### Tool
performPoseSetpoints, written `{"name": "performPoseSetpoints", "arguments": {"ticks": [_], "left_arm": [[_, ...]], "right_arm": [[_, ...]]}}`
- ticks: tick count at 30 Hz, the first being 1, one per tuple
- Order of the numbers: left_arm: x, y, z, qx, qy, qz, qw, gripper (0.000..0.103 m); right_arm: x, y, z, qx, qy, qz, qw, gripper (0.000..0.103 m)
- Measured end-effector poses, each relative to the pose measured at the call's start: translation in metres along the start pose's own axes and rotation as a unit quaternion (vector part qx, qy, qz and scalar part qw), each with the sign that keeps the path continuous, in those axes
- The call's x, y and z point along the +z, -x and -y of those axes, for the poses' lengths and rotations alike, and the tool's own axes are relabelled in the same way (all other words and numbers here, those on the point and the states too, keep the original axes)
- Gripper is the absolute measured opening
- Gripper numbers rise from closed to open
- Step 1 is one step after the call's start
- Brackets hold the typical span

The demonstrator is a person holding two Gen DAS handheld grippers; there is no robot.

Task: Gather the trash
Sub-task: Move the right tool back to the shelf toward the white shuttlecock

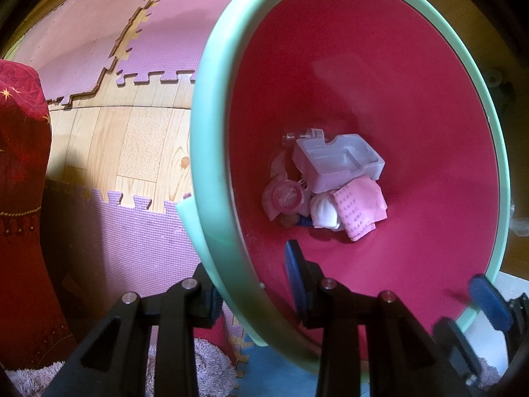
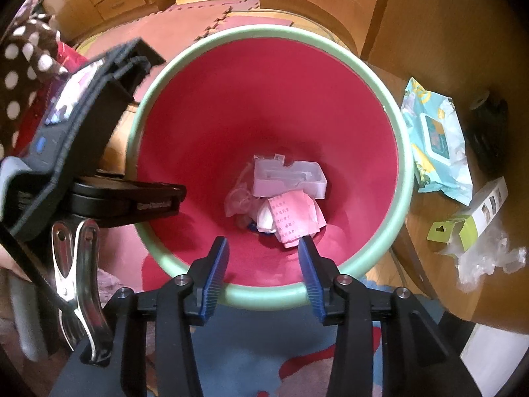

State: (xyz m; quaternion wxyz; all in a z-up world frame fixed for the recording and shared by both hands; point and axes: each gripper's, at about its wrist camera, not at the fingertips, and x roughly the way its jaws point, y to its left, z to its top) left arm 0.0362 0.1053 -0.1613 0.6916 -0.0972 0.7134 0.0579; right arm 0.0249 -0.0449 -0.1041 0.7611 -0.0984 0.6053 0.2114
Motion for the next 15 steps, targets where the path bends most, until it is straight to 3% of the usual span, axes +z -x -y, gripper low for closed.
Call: {"name": "performPoseSetpoints", "arguments": {"ticks": [15], "left_arm": [[0.000, 0.000, 0.000, 0.000, 0.000, 0.000, 1.0000, 0.035]], "right_arm": [[0.017, 0.080, 0.013, 0.019, -0.040, 0.093, 0.995, 0.045]]}}
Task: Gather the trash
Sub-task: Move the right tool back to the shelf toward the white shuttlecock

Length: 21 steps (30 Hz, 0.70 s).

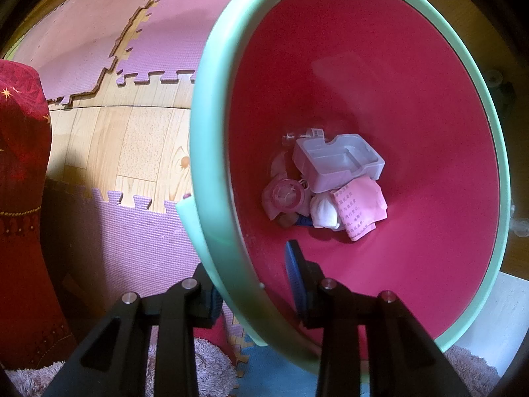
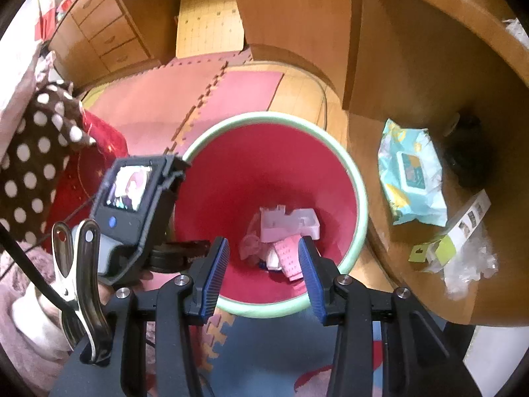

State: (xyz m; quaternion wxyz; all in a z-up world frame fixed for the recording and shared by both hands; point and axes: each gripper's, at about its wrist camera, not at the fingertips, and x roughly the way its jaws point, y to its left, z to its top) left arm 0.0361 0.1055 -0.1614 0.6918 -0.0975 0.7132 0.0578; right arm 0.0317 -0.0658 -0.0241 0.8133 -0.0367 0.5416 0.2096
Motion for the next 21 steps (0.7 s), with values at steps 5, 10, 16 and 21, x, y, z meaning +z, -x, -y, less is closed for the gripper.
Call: {"name": "performPoseSetpoints", "arguments": {"ticks": [5, 10, 16, 21], "left_arm": [[0.000, 0.000, 0.000, 0.000, 0.000, 0.000, 1.0000, 0.035], [0.000, 0.000, 0.000, 0.001, 0.001, 0.000, 1.0000, 0.035], [0.001, 0.001, -0.001, 0.000, 0.001, -0.001, 1.0000, 0.035], [0.001, 0.001, -0.001, 0.000, 0.001, -0.001, 1.0000, 0.035]], "right_arm": [[0.007, 0.026, 0.000, -0.007, 0.002, 0.028, 1.000, 0.045], [0.015, 0.062, 0.007, -0.021, 0.008, 0.059, 0.998, 0.045], [0.030, 0.104, 0.025, -0.052, 0.005, 0.098, 0.994, 0.045], [0.046, 0.131, 0.042, -0.084, 0.004, 0.123, 0.989, 0.045]]}}
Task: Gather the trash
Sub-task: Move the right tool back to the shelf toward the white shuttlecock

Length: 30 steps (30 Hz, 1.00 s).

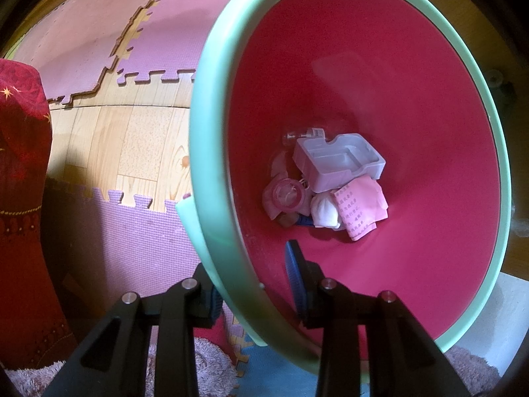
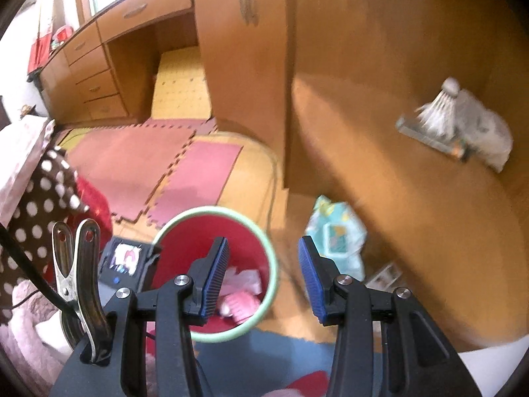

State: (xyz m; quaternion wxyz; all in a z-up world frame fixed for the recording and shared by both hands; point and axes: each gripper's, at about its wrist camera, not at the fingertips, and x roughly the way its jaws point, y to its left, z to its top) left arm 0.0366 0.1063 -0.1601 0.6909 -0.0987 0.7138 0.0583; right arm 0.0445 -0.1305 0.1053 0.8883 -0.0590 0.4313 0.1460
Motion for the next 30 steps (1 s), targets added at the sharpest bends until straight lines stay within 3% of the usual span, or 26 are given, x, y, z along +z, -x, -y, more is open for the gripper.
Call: {"name": "performPoseSetpoints", "arguments": {"ticks": [7, 18, 30], "left_arm": [[0.000, 0.000, 0.000, 0.002, 0.002, -0.001, 1.0000, 0.035], [-0.003, 0.000, -0.001, -0.001, 0.009, -0.001, 1.0000, 0.036], [-0.003, 0.000, -0.003, -0.002, 0.009, -0.003, 0.9999, 0.036]], "right_arm": [[0.040, 0.019, 0.040, -0.057, -0.009, 0.036, 0.998, 0.045], [0.093, 0.007, 0.122, -0.147, -0.089, 0.060, 0.983, 0.045], [0.136, -0.026, 0.182, -0.183, -0.178, 0.053, 0.965, 0.047]]}}
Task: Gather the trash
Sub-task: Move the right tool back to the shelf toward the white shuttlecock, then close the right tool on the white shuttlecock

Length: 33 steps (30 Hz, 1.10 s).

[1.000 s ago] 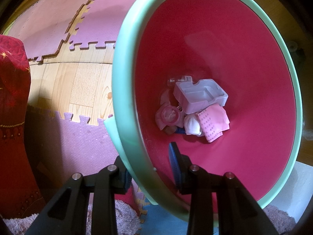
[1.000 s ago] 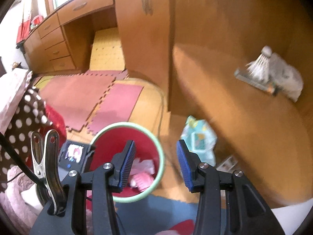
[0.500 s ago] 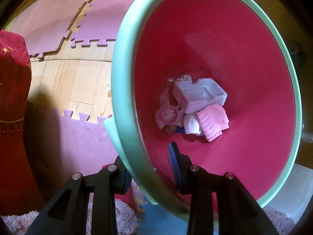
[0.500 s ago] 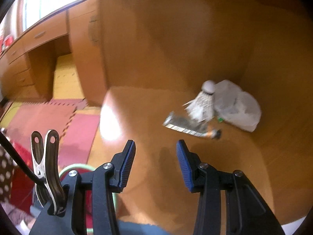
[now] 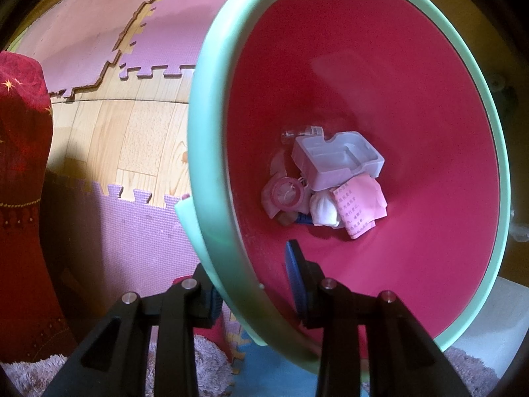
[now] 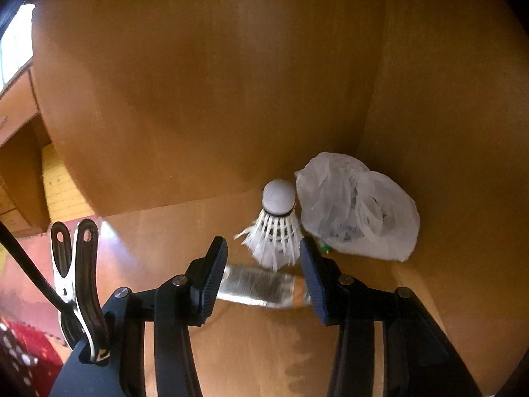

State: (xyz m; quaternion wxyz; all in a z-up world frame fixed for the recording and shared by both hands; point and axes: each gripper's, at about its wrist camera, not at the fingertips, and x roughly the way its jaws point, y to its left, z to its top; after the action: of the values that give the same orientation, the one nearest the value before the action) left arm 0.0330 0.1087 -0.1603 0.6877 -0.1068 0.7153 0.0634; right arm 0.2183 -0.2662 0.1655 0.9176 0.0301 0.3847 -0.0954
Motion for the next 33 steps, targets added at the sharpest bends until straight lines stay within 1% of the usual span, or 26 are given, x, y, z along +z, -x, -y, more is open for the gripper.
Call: {"name": "performPoseSetpoints", "arguments": {"ticks": [1, 5, 9, 18, 21, 23, 25, 29, 33], "left_arm": [[0.000, 0.000, -0.001, -0.001, 0.000, 0.000, 1.0000, 0.036], [0.000, 0.000, 0.001, 0.000, 0.000, -0.001, 1.0000, 0.036], [0.000, -0.001, 0.002, -0.002, -0.002, -0.001, 1.0000, 0.036], [0.000, -0.001, 0.002, -0.001, -0.002, -0.002, 1.0000, 0.036], [0.000, -0.001, 0.002, -0.001, -0.003, -0.001, 1.0000, 0.036], [0.000, -0.001, 0.002, -0.001, -0.002, -0.001, 1.0000, 0.036], [0.000, -0.001, 0.002, -0.001, -0.002, -0.002, 1.0000, 0.036], [0.000, -0.001, 0.002, 0.000, -0.003, -0.002, 1.0000, 0.036], [0.000, 0.000, 0.002, -0.001, -0.003, -0.002, 1.0000, 0.036]], "right_arm": [[0.003, -0.005, -0.001, -0.009, 0.000, -0.001, 1.000, 0.047], [0.007, -0.021, -0.007, -0.040, 0.006, 0.001, 0.999, 0.055], [0.013, -0.033, -0.016, -0.069, 0.021, 0.010, 0.997, 0.056], [0.018, -0.057, -0.015, -0.087, 0.001, -0.008, 0.996, 0.056], [0.016, -0.061, -0.010, -0.071, -0.014, -0.018, 0.997, 0.056], [0.018, -0.066, -0.006, -0.075, -0.013, -0.019, 0.997, 0.050], [0.018, -0.068, -0.005, -0.080, -0.012, -0.021, 0.997, 0.048], [0.014, -0.066, -0.007, -0.084, -0.011, -0.020, 0.996, 0.035], [0.014, -0.064, -0.009, -0.069, -0.001, -0.009, 0.998, 0.032]]}}
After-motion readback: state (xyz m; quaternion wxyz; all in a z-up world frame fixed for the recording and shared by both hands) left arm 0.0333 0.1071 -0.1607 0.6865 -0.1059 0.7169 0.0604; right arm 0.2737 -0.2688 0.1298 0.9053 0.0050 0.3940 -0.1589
